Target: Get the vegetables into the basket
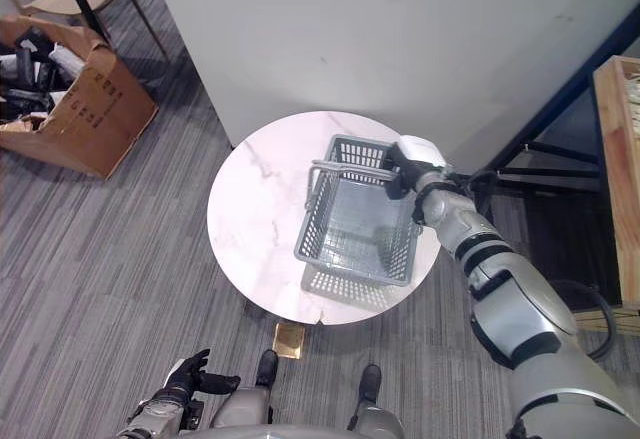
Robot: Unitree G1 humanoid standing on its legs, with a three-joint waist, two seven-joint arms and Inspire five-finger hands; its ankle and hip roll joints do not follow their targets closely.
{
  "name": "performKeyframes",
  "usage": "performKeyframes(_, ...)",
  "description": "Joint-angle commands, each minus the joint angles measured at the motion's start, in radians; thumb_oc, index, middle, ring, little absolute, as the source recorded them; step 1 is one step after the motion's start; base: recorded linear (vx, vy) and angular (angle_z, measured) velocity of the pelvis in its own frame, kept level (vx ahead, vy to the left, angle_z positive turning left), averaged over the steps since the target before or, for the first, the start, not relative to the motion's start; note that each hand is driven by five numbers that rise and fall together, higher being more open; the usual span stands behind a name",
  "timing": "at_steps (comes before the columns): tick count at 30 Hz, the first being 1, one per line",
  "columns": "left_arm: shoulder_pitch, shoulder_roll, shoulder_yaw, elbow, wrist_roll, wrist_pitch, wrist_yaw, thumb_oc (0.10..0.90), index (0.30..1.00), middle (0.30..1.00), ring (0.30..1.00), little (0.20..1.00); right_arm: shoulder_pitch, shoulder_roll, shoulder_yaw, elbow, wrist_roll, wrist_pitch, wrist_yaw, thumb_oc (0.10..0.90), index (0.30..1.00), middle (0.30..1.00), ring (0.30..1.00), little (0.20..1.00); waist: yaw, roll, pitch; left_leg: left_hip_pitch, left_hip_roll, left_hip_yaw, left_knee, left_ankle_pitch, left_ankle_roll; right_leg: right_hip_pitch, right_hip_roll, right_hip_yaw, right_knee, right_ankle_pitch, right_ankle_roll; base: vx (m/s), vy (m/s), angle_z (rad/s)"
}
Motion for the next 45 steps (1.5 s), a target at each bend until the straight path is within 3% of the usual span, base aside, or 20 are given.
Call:
performKeyframes(1, 0.029, 0.022, 0.004, 0.118, 0.079, 0.031, -0.017, 0.9, 1.0, 1.0, 1.0, 1.0, -0.062, -0.091, -0.011, -0.208, -0.013, -0.1, -0.035, 0.4, 0.3, 0.3, 0.3, 0.3, -0.017, -0.056, -0.055, 0.055, 0.004, -0.004, -0.01, -0.027, 0.016, 0.029, -0.057, 0.066, 0.0, 0.005, 0.05, 0.03, 0.016, -0.18)
performKeyframes(5, 0.054, 0.023, 0.042, 0.145, 0.101, 0.044, -0.026, 0.9, 1.0, 1.0, 1.0, 1.0, -0.014, -0.145, -0.018, -0.353, -0.012, -0.119, 0.012, 0.4, 0.3, 0.3, 0.3, 0.3, -0.031, -0.056, -0.07, 0.075, 0.006, 0.01, -0.01, -0.036, 0.017, 0.038, -0.057, 0.073, 0.0, 0.003, 0.052, 0.01, 0.023, -0.14)
performKeyframes(9, 0.095, 0.021, 0.108, 0.173, 0.135, 0.053, -0.032, 0.9, 1.0, 1.0, 1.0, 1.0, 0.09, -0.254, -0.072, -0.544, 0.007, -0.156, 0.06, 0.4, 0.3, 0.3, 0.3, 0.3, -0.054, -0.055, -0.095, 0.105, 0.006, 0.037, -0.01, -0.046, 0.018, 0.054, -0.059, 0.086, 0.0, 0.003, 0.056, 0.0, 0.031, -0.23)
performKeyframes(15, 0.106, 0.023, 0.152, 0.167, 0.166, 0.05, -0.038, 0.9, 1.0, 1.0, 1.0, 1.0, 0.311, -0.339, -0.263, -0.717, 0.043, -0.176, 0.079, 0.4, 0.3, 0.3, 0.3, 0.3, -0.092, -0.063, -0.097, 0.127, -0.026, 0.083, -0.01, -0.063, 0.038, 0.044, -0.091, 0.105, 0.007, 0.047, 0.087, -0.07, 0.148, -0.2)
performKeyframes(16, 0.106, 0.03, 0.156, 0.155, 0.188, 0.043, -0.044, 0.9, 1.0, 1.0, 1.0, 1.0, 0.458, -0.363, -0.383, -0.752, 0.045, -0.174, 0.081, 0.4, 0.3, 0.3, 0.3, 0.3, -0.114, -0.07, -0.088, 0.133, -0.052, 0.105, -0.01, -0.069, 0.056, 0.022, -0.118, 0.13, 0.029, 0.084, 0.108, -0.14, 0.34, -0.34)
performKeyframes(17, 0.106, 0.034, 0.159, 0.152, 0.198, 0.041, -0.047, 0.9, 1.0, 1.0, 1.0, 1.0, 0.51, -0.369, -0.426, -0.761, 0.039, -0.174, 0.079, 0.4, 0.3, 0.3, 0.3, 0.3, -0.127, -0.076, -0.082, 0.129, -0.063, 0.113, -0.01, -0.071, 0.064, 0.003, -0.13, 0.14, 0.037, 0.114, 0.119, -0.14, 0.301, -0.27)
performKeyframes(20, 0.099, 0.041, 0.156, 0.147, 0.21, 0.04, -0.048, 0.9, 1.0, 1.0, 1.0, 1.0, 0.556, -0.368, -0.466, -0.763, 0.034, -0.171, 0.078, 0.4, 0.3, 0.3, 0.3, 0.3, -0.138, -0.085, -0.074, 0.116, -0.081, 0.13, -0.01, -0.071, 0.071, -0.022, -0.145, 0.158, 0.034, 0.168, 0.129, -0.14, 0.154, -0.21)
performKeyframes(21, 0.094, 0.048, 0.159, 0.147, 0.214, 0.04, -0.048, 0.9, 1.0, 1.0, 1.0, 1.0, 0.562, -0.365, -0.482, -0.757, 0.025, -0.166, 0.069, 0.4, 0.3, 0.3, 0.3, 0.3, -0.151, -0.088, -0.062, 0.106, -0.093, 0.148, -0.01, -0.07, 0.078, -0.055, -0.156, 0.174, 0.029, 0.228, 0.143, -0.1, 0.098, -0.18)
performKeyframes(23, 0.091, 0.052, 0.159, 0.145, 0.217, 0.039, -0.046, 0.9, 1.0, 1.0, 1.0, 1.0, 0.553, -0.359, -0.48, -0.751, 0.024, -0.163, 0.063, 0.4, 0.3, 0.3, 0.3, 0.3, -0.148, -0.087, -0.056, 0.101, -0.093, 0.163, -0.01, -0.067, 0.082, -0.071, -0.156, 0.167, 0.029, 0.229, 0.14, -0.14, 0.096, -0.43)
performKeyframes(24, 0.089, 0.058, 0.162, 0.143, 0.218, 0.04, -0.044, 0.9, 1.0, 1.0, 1.0, 1.0, 0.54, -0.349, -0.475, -0.745, 0.024, -0.163, 0.054, 0.4, 0.3, 0.3, 0.3, 0.3, -0.14, -0.081, -0.045, 0.1, -0.086, 0.185, -0.01, -0.063, 0.086, -0.08, -0.152, 0.141, 0.046, 0.213, 0.138, -0.22, 0.104, -0.91)
performKeyframes(25, 0.088, 0.065, 0.165, 0.135, 0.215, 0.044, -0.044, 0.9, 1.0, 1.0, 1.0, 1.0, 0.514, -0.346, -0.46, -0.732, 0.027, -0.162, 0.049, 0.4, 0.3, 0.3, 0.3, 0.3, -0.124, -0.065, -0.039, 0.095, -0.068, 0.217, -0.01, -0.061, 0.089, -0.061, -0.153, 0.074, 0.093, 0.145, 0.122, -0.22, 0.085, -1.14)
performKeyframes(27, 0.086, 0.072, 0.168, 0.128, 0.216, 0.049, -0.045, 0.9, 1.0, 1.0, 1.0, 1.0, 0.506, -0.348, -0.453, -0.726, 0.022, -0.161, 0.048, 0.4, 0.3, 0.3, 0.3, 0.3, -0.115, -0.058, -0.043, 0.086, -0.059, 0.244, -0.01, -0.053, 0.093, -0.037, -0.153, 0.051, 0.155, 0.092, 0.108, -0.21, 0.073, -1.05)
performKeyframes(28, 0.088, 0.077, 0.18, 0.127, 0.218, 0.055, -0.048, 0.9, 1.0, 1.0, 1.0, 1.0, 0.51, -0.347, -0.46, -0.725, 0.002, -0.162, 0.045, 0.4, 0.3, 0.3, 0.3, 0.3, -0.101, -0.048, -0.055, 0.064, -0.046, 0.29, -0.01, -0.037, 0.095, -0.008, -0.162, 0.022, 0.22, 0.045, 0.098, -0.2, 0.046, -1.07)
performKeyframes(30, 0.101, 0.074, 0.192, 0.133, 0.213, 0.059, -0.059, 0.9, 1.0, 1.0, 1.0, 1.0, 0.523, -0.34, -0.478, -0.73, -0.006, -0.157, 0.045, 0.4, 0.3, 0.3, 0.3, 0.3, -0.084, -0.056, -0.075, 0.05, -0.037, 0.339, -0.01, -0.028, 0.087, 0.03, -0.191, -0.011, 0.196, 0.056, 0.106, -0.11, -0.054, -1.21)
performKeyframes(33, 0.117, 0.068, 0.201, 0.138, 0.216, 0.062, -0.066, 0.9, 1.0, 1.0, 1.0, 1.0, 0.569, -0.337, -0.511, -0.756, -0.013, -0.152, 0.045, 0.4, 0.3, 0.3, 0.3, 0.3, -0.084, -0.07, -0.091, 0.06, -0.036, 0.375, -0.01, -0.03, 0.074, 0.052, -0.184, -0.058, 0.096, 0.068, 0.127, 0.03, -0.193, -0.86)
performKeyframes(35, 0.105, 0.051, 0.189, 0.136, 0.228, 0.063, -0.063, 0.9, 1.0, 1.0, 1.0, 1.0, 0.63, -0.367, -0.564, -0.792, -0.011, -0.153, 0.047, 0.4, 0.3, 0.3, 0.3, 0.3, -0.113, -0.053, -0.08, 0.065, 0.005, 0.383, -0.01, -0.004, 0.043, 0.055, -0.137, -0.063, 0.058, 0.017, 0.102, 0.04, -0.351, -0.35)
performKeyframes(37, 0.105, 0.047, 0.187, 0.134, 0.226, 0.063, -0.063, 0.9, 1.0, 1.0, 1.0, 1.0, 0.642, -0.37, -0.573, -0.798, -0.011, -0.154, 0.046, 0.4, 0.3, 0.3, 0.3, 0.3, -0.116, -0.048, -0.079, 0.068, 0.013, 0.386, -0.01, 0.0, 0.038, 0.057, -0.129, -0.061, 0.055, 0.012, 0.098, 0.01, -0.18, -0.14)
performKeyframes(41, 0.097, 0.025, 0.164, 0.122, 0.231, 0.062, -0.062, 0.9, 1.0, 1.0, 1.0, 1.0, 0.733, -0.398, -0.656, -0.804, -0.022, -0.151, 0.038, 0.4, 0.3, 0.3, 0.3, 0.3, -0.157, -0.006, -0.067, 0.081, 0.073, 0.398, -0.01, 0.039, 0.0, 0.045, -0.069, -0.034, 0.076, -0.043, 0.062, 0.01, -0.255, -0.25)
performKeyframes(45, 0.091, 0.019, 0.149, 0.111, 0.24, 0.06, -0.055, 0.9, 1.0, 1.0, 1.0, 1.0, 0.788, -0.405, -0.711, -0.81, -0.02, -0.149, 0.032, 0.4, 0.3, 0.3, 0.3, 0.3, -0.174, 0.014, -0.059, 0.087, 0.105, 0.403, -0.006, 0.064, -0.021, 0.046, -0.031, -0.017, 0.079, -0.064, 0.039, 0.0, -0.188, -0.08)
